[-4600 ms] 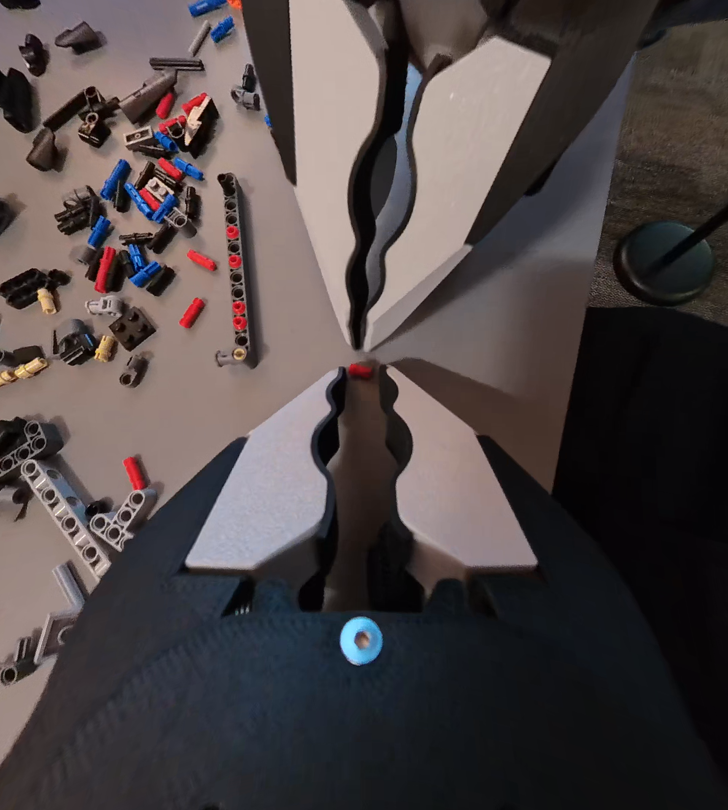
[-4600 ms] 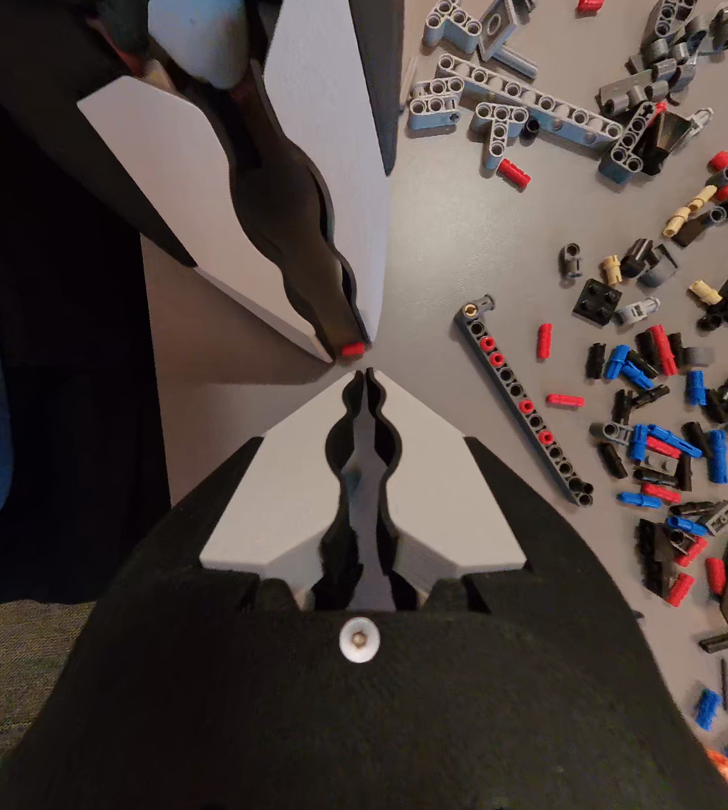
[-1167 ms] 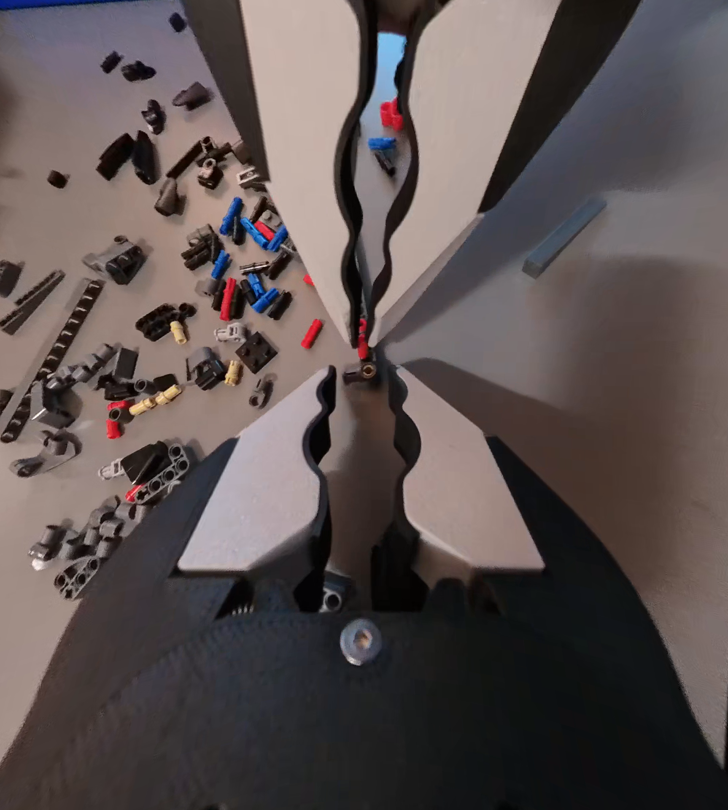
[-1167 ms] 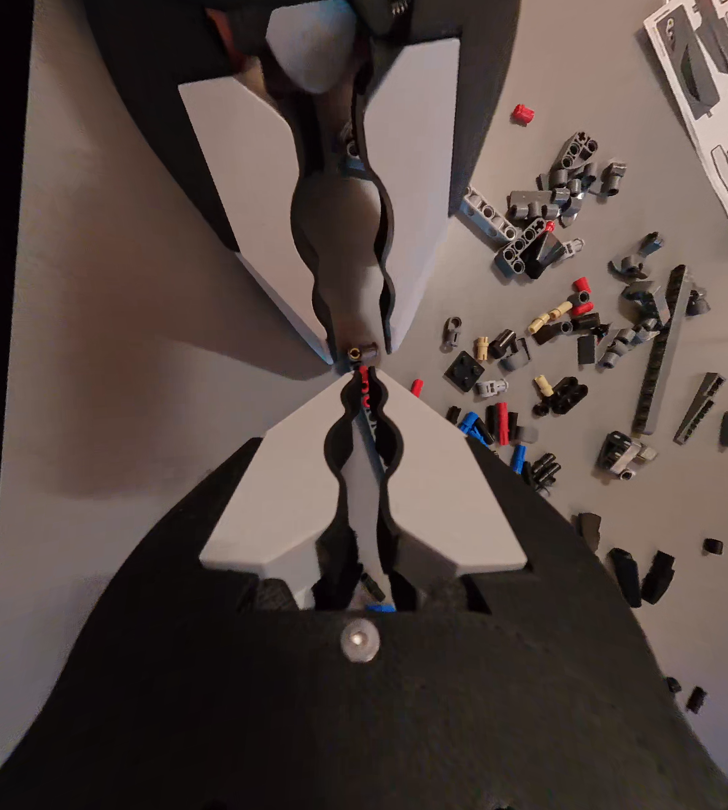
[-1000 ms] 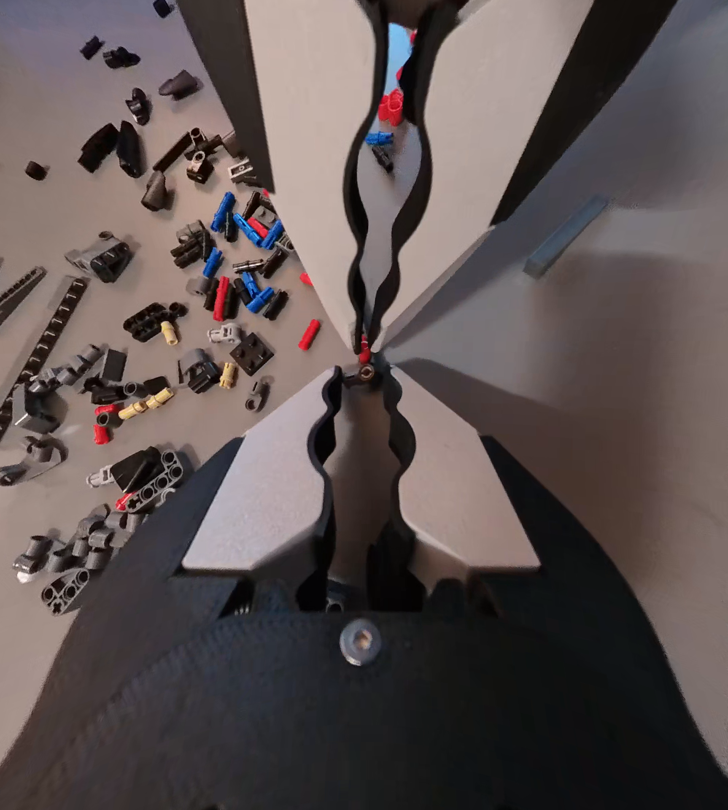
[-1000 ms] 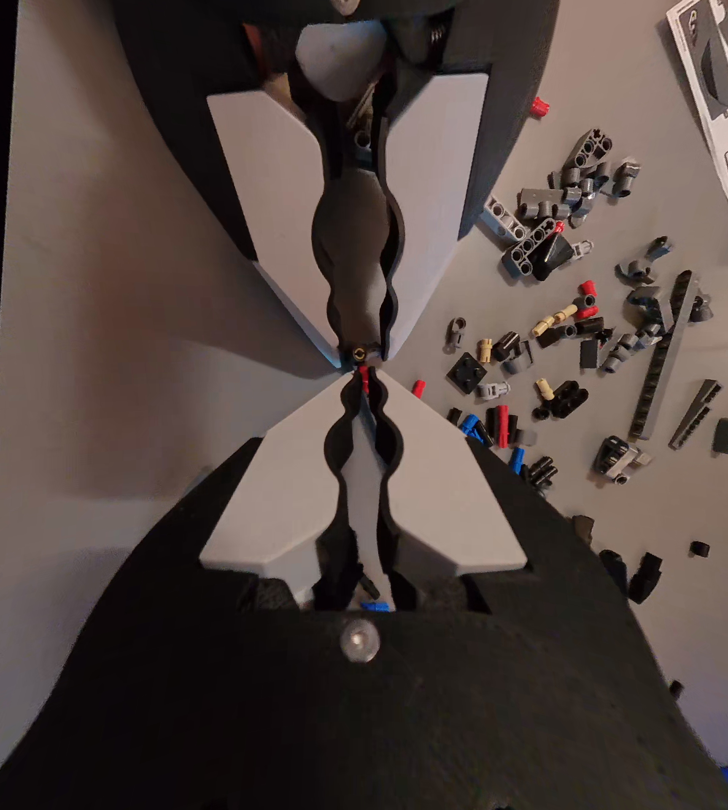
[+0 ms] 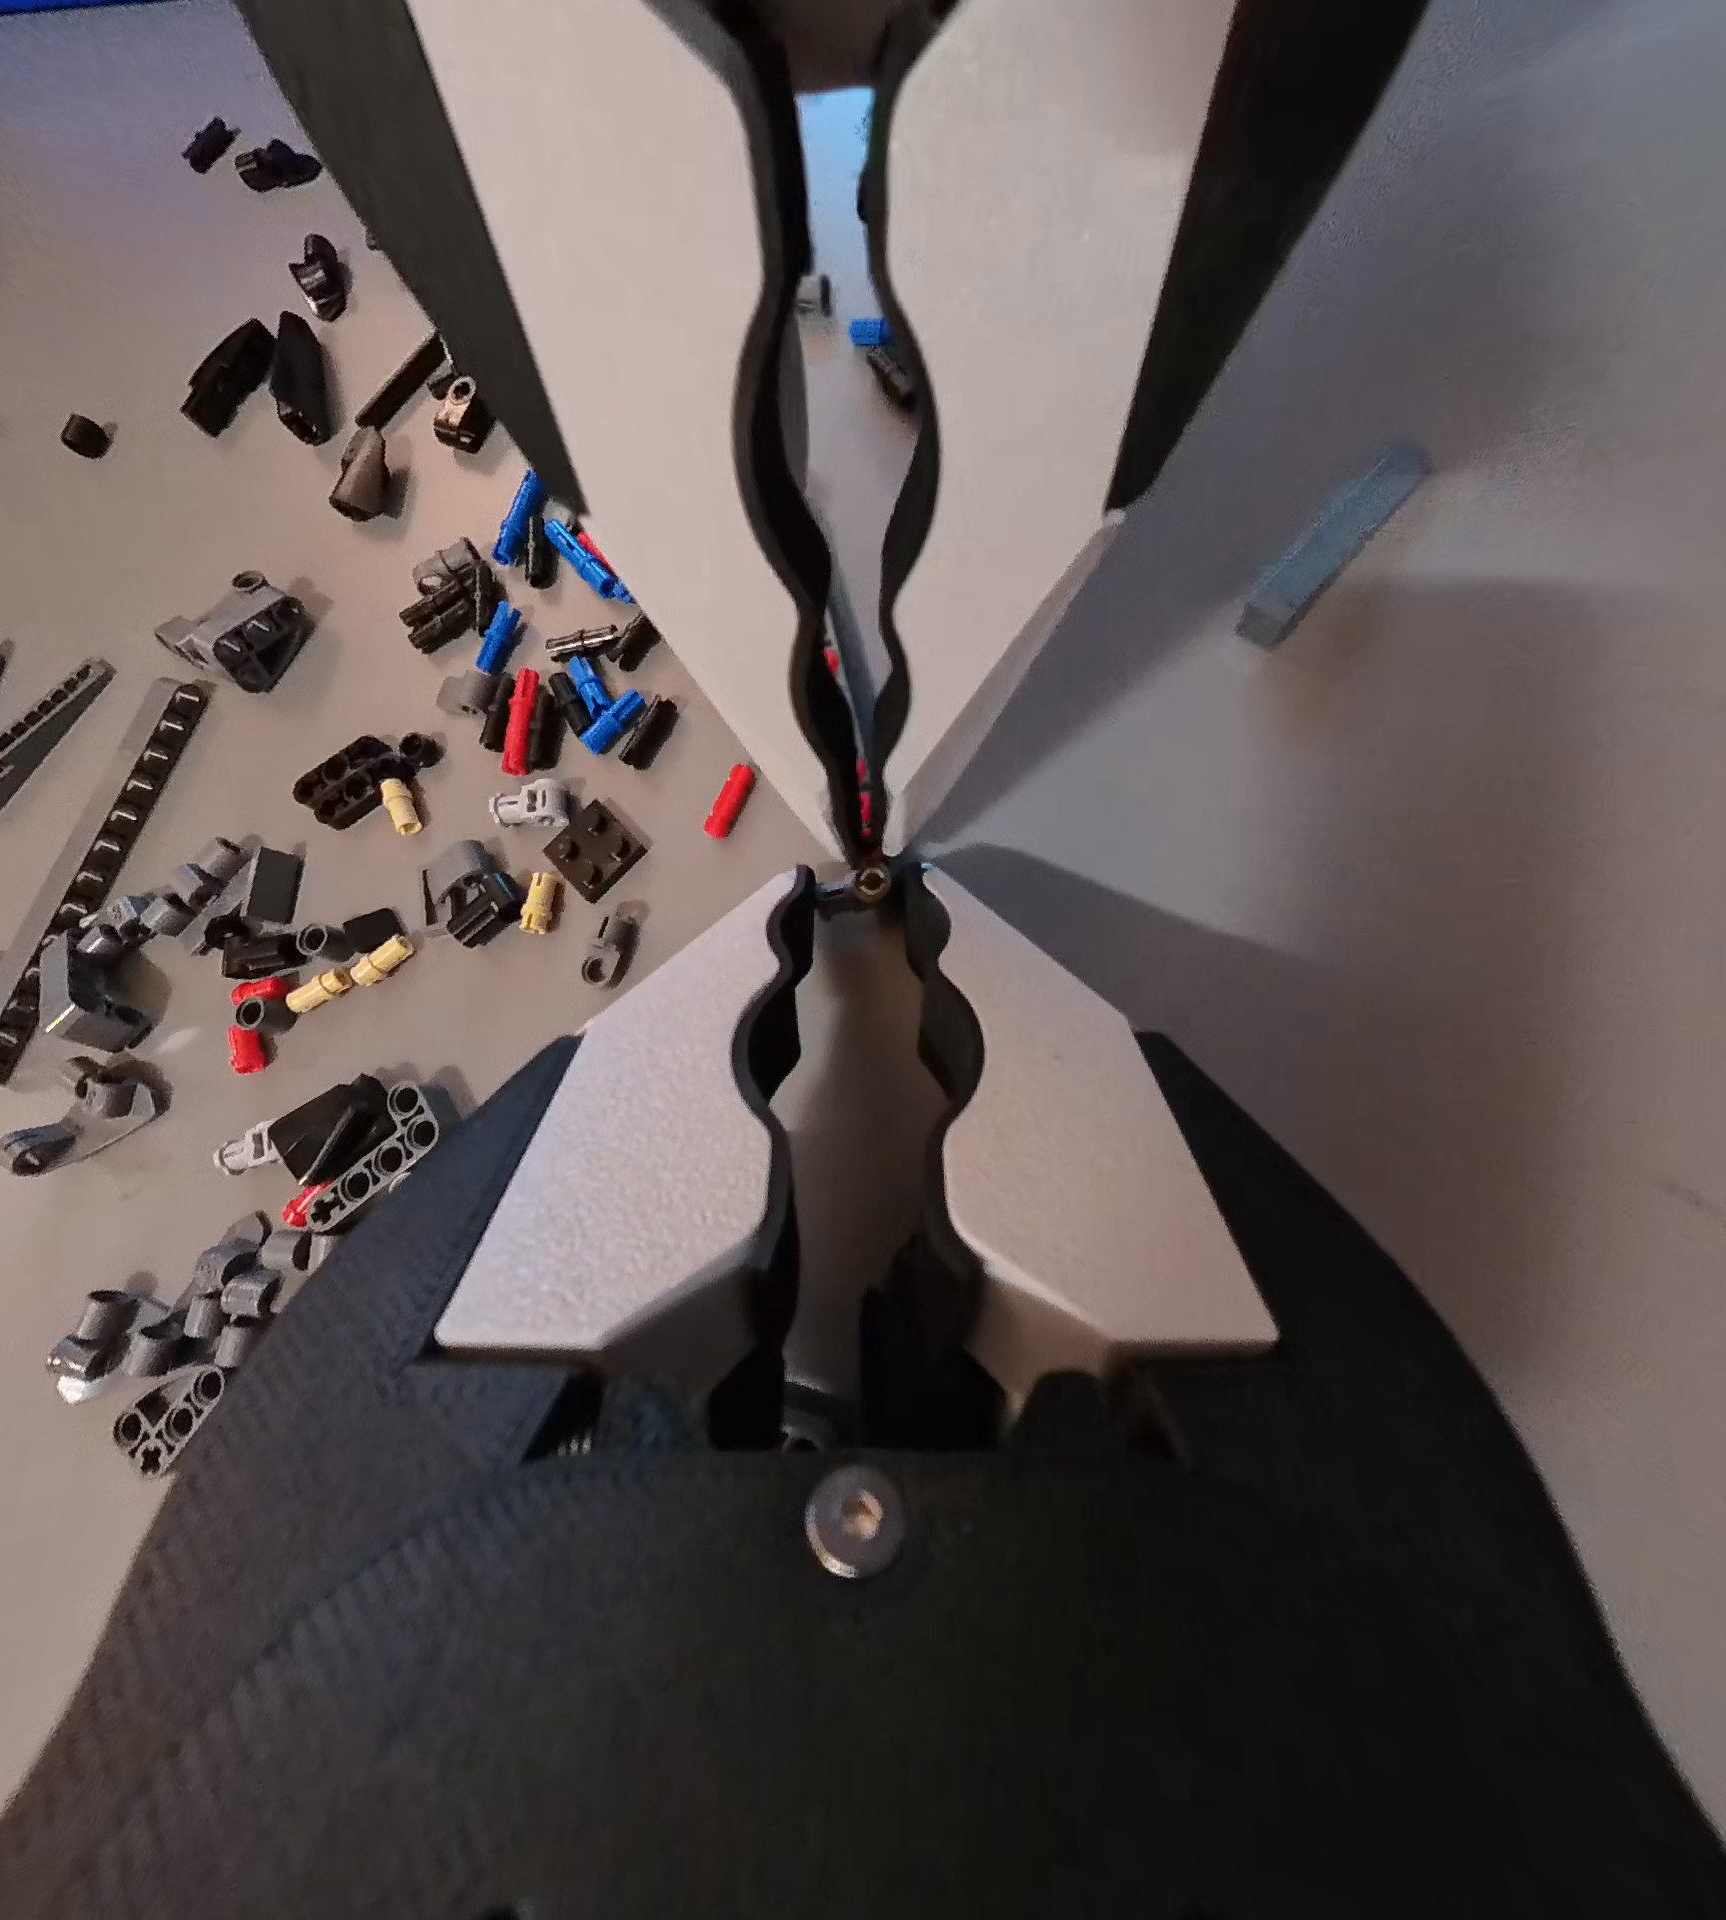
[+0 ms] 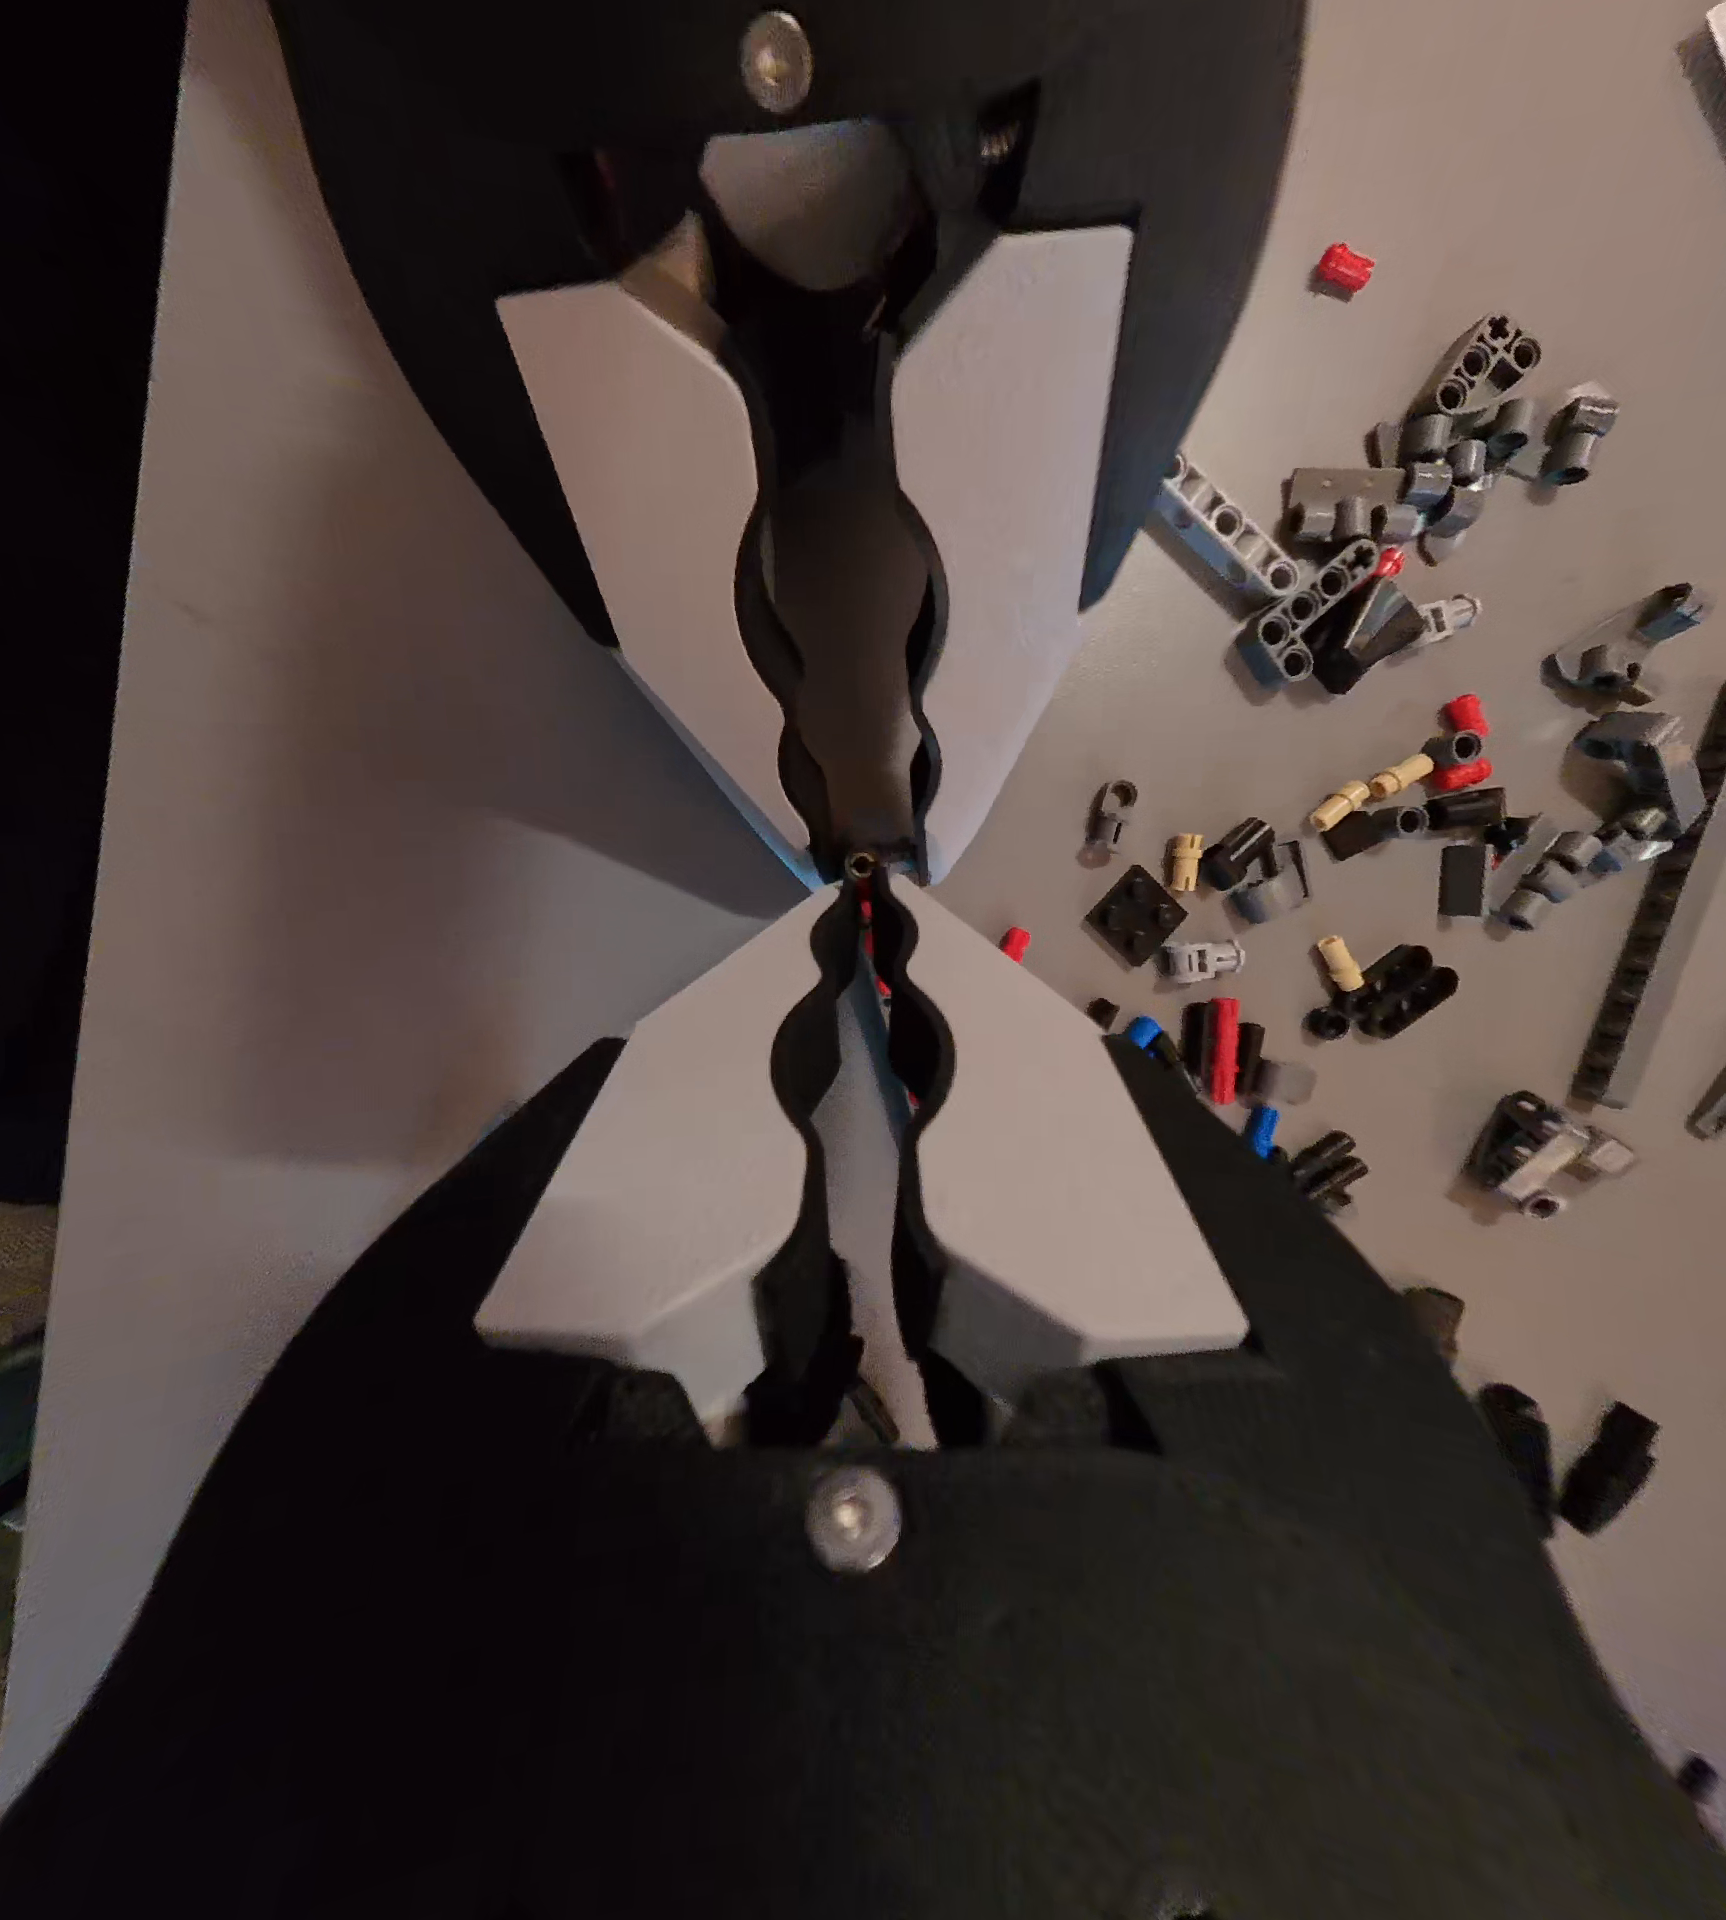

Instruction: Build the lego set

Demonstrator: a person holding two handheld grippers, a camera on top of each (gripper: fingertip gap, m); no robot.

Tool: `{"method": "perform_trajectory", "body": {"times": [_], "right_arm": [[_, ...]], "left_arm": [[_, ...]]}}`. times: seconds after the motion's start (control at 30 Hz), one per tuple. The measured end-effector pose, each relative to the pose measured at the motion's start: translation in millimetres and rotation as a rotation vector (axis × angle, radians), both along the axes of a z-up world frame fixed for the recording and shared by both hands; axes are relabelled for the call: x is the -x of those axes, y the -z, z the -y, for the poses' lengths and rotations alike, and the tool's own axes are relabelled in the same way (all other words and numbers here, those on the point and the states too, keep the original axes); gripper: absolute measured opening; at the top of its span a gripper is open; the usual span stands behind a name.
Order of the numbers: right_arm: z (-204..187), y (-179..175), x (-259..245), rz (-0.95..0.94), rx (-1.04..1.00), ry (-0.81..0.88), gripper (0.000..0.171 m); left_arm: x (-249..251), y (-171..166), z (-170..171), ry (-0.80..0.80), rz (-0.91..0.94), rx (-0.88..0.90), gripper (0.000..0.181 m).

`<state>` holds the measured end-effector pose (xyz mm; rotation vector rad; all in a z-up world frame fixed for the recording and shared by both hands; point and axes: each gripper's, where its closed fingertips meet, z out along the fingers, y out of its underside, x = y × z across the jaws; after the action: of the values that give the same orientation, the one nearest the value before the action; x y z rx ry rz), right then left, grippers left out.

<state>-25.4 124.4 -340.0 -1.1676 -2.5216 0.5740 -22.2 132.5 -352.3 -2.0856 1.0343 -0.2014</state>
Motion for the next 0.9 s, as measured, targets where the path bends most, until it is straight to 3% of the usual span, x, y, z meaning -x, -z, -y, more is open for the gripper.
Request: {"method": "perform_trajectory", "body": {"times": [0.37,0.9], "right_arm": [[-4.3,-1.0,-2.5,-0.049,0.158,0.039,0.0],[-7.1,3.8,-3.6,-0.076,0.163,0.066,0.0]], "left_arm": [[-0.2,0.0,0.0,0.001,-0.002,-0.002,0.015],[-2.1,0.0,-1.2,0.009,-0.005,-0.006,0.015]]}}
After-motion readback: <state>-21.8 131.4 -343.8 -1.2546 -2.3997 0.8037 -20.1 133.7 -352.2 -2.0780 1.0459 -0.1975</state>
